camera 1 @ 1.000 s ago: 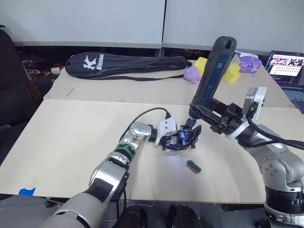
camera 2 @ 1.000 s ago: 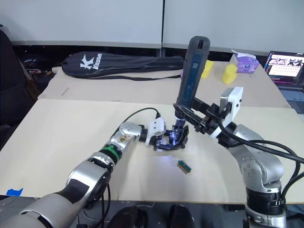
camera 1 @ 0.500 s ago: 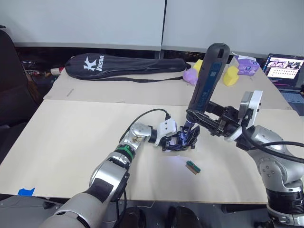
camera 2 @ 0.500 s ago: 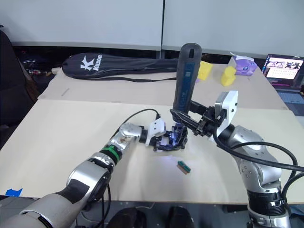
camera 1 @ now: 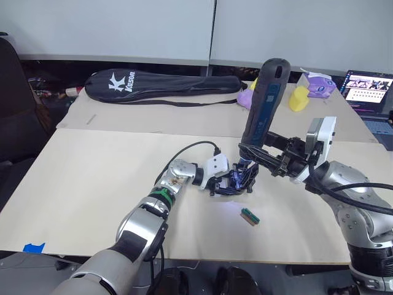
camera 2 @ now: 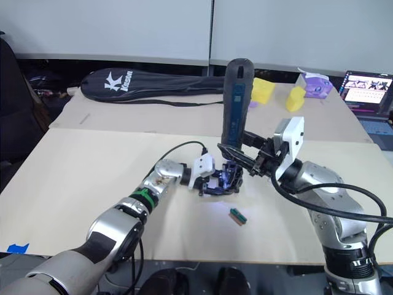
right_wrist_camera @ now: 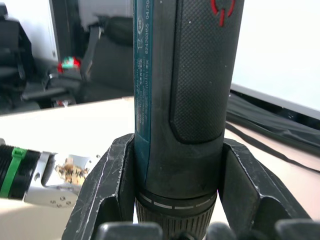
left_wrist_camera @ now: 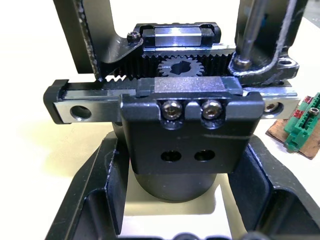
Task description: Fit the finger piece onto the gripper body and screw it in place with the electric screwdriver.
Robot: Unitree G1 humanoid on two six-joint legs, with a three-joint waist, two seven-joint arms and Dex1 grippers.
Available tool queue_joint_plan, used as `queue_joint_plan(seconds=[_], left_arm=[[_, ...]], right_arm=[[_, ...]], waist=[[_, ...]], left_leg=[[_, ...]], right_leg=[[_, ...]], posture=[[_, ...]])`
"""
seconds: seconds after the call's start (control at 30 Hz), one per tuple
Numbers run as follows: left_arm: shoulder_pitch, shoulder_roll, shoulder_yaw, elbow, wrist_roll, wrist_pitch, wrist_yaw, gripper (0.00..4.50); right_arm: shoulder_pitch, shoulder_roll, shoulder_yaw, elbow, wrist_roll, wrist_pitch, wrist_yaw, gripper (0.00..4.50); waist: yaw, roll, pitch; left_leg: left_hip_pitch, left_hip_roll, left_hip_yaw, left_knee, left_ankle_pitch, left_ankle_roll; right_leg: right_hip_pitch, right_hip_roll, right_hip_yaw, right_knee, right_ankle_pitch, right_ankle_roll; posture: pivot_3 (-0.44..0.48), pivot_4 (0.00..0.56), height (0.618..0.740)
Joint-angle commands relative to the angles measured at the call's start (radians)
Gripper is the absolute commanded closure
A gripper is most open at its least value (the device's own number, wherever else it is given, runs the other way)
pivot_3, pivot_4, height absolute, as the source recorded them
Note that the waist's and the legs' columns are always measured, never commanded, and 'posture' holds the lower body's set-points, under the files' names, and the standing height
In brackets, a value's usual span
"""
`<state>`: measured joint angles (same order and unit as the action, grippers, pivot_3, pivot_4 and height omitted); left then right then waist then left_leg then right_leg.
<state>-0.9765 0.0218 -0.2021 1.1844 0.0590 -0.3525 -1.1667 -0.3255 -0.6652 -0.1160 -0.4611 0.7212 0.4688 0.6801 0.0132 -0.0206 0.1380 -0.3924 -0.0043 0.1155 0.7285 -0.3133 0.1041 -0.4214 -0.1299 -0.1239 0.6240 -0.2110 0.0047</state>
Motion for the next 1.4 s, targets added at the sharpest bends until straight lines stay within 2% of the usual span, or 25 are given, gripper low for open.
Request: queue_joint_plan(seconds=[0.03, 0.3, 0.5, 0.57, 0.63, 0.67, 0.8, 0.87, 0.93, 1.03, 1.1, 1.23, 1.4], left_arm=[[-0.016, 0.009, 0.005, -0.005, 0.011, -0.014, 0.013, 2.22], [-0.004, 0.006, -0.008, 0.004, 0.025, -0.027, -0.006, 2.22], [-0.013, 0.012, -0.011, 0.014, 0.038, -0.028, 0.022, 2.22], [-0.028, 0.029, -0.001, 0.016, 0.029, -0.026, -0.004, 1.14], [-0.037, 0.057, 0.004, 0.007, 0.025, -0.043, -0.043, 0.25], [-0.038, 0.071, 0.006, -0.004, 0.018, -0.052, -0.07, 0.0], [-0.006, 0.152, 0.015, -0.111, -0.047, -0.055, -0.284, 0.0], [0.048, 0.194, -0.003, -0.228, -0.1, -0.011, -0.401, 0.0], [0.126, 0.236, -0.064, -0.397, -0.173, 0.076, -0.444, 0.0], [0.248, 0.277, -0.142, -0.637, -0.257, 0.194, -0.448, 0.0], [0.284, 0.266, -0.14, -0.687, -0.255, 0.217, -0.44, 0.0], [0.312, 0.23, -0.157, -0.681, -0.217, 0.206, -0.393, 0.0], [0.274, 0.165, -0.166, -0.595, -0.193, 0.186, -0.342, 0.0]], right_arm=[[-0.075, -0.028, -0.047, -0.054, 0.03, 0.076, -0.068, 2.6], [-0.215, 0.012, -0.096, -0.147, 0.153, 0.124, -0.154, 2.6], [-0.177, -0.014, -0.116, -0.209, 0.285, 0.179, -0.138, 2.6], [-0.135, -0.047, -0.134, -0.246, 0.383, 0.217, -0.123, 2.6], [-0.085, -0.078, -0.152, -0.277, 0.406, 0.224, -0.121, 2.6], [-0.06, -0.087, -0.162, -0.289, 0.408, 0.222, -0.129, 2.6], [0.104, -0.097, -0.229, -0.378, 0.406, 0.204, -0.178, 2.6], [0.197, -0.079, -0.264, -0.426, 0.371, 0.184, -0.22, 2.6], [0.283, -0.047, -0.29, -0.459, 0.327, 0.158, -0.264, 2.6], [0.421, 0.012, -0.3, -0.497, 0.226, 0.119, -0.301, 2.6], [0.462, 0.037, -0.287, -0.507, 0.164, 0.087, -0.31, 2.6], [0.537, 0.112, -0.248, -0.513, 0.023, 0.022, -0.347, 2.6], [0.609, 0.185, -0.174, -0.519, -0.072, -0.044, -0.339, 2.6]], waist=[[0.0, 0.0, 0.001], [0.0, 0.003, 0.002], [0.0, 0.003, 0.002], [0.0, 0.003, 0.003], [-0.001, 0.003, 0.004], [-0.002, 0.003, 0.004], [0.002, 0.003, 0.004], [0.002, 0.004, 0.004], [0.0, 0.005, 0.004], [0.002, 0.006, 0.005], [0.003, 0.008, 0.006], [0.002, 0.009, 0.006], [-0.001, 0.01, 0.006]], left_leg=[[-0.001, 0.0, 0.0, 0.0, 0.0, 0.0], [-0.008, 0.0, 0.0, 0.0, 0.0, 0.0], [-0.007, 0.0, 0.0, 0.0, 0.0, 0.0], [-0.007, 0.0, 0.0, 0.0, 0.0, 0.0], [-0.007, 0.0, 0.0, 0.0, 0.0, 0.0], [-0.008, 0.0, 0.0, 0.0, 0.0, 0.0], [-0.008, 0.0, 0.0, 0.0, 0.0, 0.0], [-0.008, 0.0, 0.0, 0.0, 0.0, 0.0], [-0.008, 0.0, 0.0, 0.0, 0.0, 0.0], [-0.006, 0.0, -0.001, 0.0, 0.0, 0.0], [-0.006, -0.001, 0.0, 0.001, 0.001, -0.001], [-0.005, -0.001, 0.0, 0.002, 0.001, -0.001], [-0.004, 0.0, 0.001, 0.0, 0.001, -0.002]], right_leg=[[-0.001, 0.0, 0.0, 0.0, 0.0, 0.0], [-0.006, 0.001, -0.004, 0.0, 0.001, -0.001], [-0.004, 0.001, -0.005, -0.001, 0.001, -0.001], [-0.004, 0.001, -0.005, -0.001, 0.001, -0.001], [-0.005, 0.001, -0.006, -0.001, 0.001, -0.001], [-0.005, 0.002, -0.006, -0.001, 0.001, -0.001], [-0.005, 0.002, -0.006, -0.001, 0.001, -0.001], [-0.005, 0.001, -0.006, -0.002, 0.001, -0.001], [-0.004, 0.002, -0.006, -0.002, 0.001, -0.001], [-0.002, 0.003, -0.006, -0.002, 0.0, 0.0], [-0.002, 0.008, -0.004, -0.001, -0.001, 0.001], [-0.002, 0.011, 0.0, -0.001, -0.001, 0.003], [-0.003, 0.016, 0.001, 0.0, -0.002, 0.003]], posture=[[0.0, 0.15, 0.74], [0.0, 0.15, 0.74], [0.0, 0.15, 0.74], [0.0, 0.15, 0.74], [0.0, 0.15, 0.74], [0.0, 0.15, 0.74], [0.0, 0.15, 0.74], [0.0, 0.15, 0.74], [0.0, 0.15, 0.74], [0.0, 0.15, 0.74], [0.0, 0.15, 0.74], [0.0, 0.15, 0.74], [0.0, 0.15, 0.74]])
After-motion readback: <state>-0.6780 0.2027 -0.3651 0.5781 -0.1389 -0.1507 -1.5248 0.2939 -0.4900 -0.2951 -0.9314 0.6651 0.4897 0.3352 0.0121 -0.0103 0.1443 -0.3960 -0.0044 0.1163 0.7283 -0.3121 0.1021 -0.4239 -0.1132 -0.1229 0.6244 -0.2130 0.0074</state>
